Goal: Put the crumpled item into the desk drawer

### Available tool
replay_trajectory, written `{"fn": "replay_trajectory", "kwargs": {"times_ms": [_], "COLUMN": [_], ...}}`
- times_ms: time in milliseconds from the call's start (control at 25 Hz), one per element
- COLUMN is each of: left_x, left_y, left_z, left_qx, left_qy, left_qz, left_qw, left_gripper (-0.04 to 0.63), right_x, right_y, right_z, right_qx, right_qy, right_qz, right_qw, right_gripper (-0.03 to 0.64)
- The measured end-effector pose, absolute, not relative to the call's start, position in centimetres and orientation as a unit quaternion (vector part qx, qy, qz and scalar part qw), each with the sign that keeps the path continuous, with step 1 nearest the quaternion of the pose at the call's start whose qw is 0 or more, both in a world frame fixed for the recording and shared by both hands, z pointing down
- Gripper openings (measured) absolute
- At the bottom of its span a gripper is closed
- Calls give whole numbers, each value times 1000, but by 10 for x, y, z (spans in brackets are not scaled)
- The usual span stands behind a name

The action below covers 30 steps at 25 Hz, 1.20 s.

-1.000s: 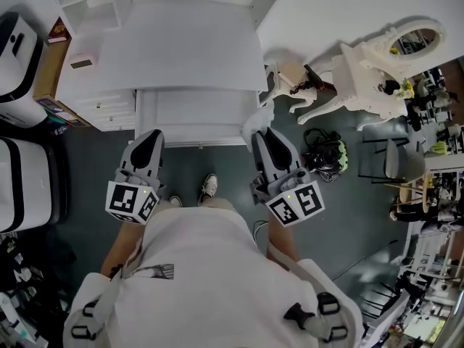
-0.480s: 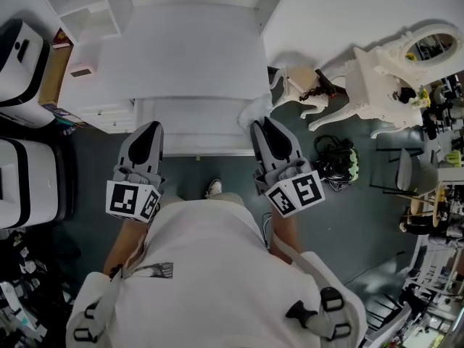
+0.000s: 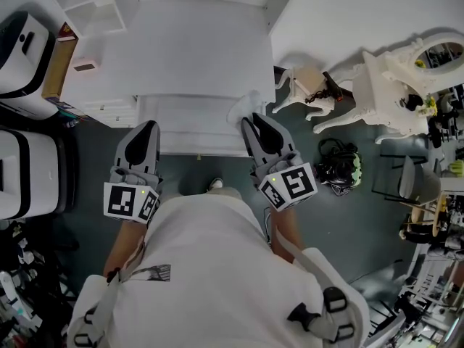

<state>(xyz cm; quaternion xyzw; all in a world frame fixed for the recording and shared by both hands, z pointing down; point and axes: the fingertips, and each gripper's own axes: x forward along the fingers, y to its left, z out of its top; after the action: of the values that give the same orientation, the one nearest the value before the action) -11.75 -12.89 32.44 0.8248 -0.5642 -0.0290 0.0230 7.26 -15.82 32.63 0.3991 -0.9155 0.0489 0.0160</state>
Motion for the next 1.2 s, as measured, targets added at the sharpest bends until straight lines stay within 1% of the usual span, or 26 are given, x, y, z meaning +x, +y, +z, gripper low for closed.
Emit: {"fn": "replay_trajectory", "kwargs": {"times_ms": [160,400,640,840,1200], "left_x": [-118,-130,-146,-152,-156], "left_y": [-129,-126,-121,-124,-134], "left_z": [327,341,355,362,364], "left_qx": [819,804,787,775,754], "left_qy": [-573,-593,-614,-628,-653], "left_qz": [-27,-18,-7,0,1], "left_qw": [26,43,57,63,68], "left_gripper": [18,18,19,20,19], "right_x": [69,56,36,26,12], "right_y": [-165,-180,-197,-213,-234], "right_z": [340,384,414,446,514], "right_qx": [390,377,366,354,336], "right_qy": [-919,-920,-921,-923,-917], "right_qz": [55,82,108,104,151], "right_qw": [29,64,75,111,153], "right_gripper": [75,75,75,75,75]}}
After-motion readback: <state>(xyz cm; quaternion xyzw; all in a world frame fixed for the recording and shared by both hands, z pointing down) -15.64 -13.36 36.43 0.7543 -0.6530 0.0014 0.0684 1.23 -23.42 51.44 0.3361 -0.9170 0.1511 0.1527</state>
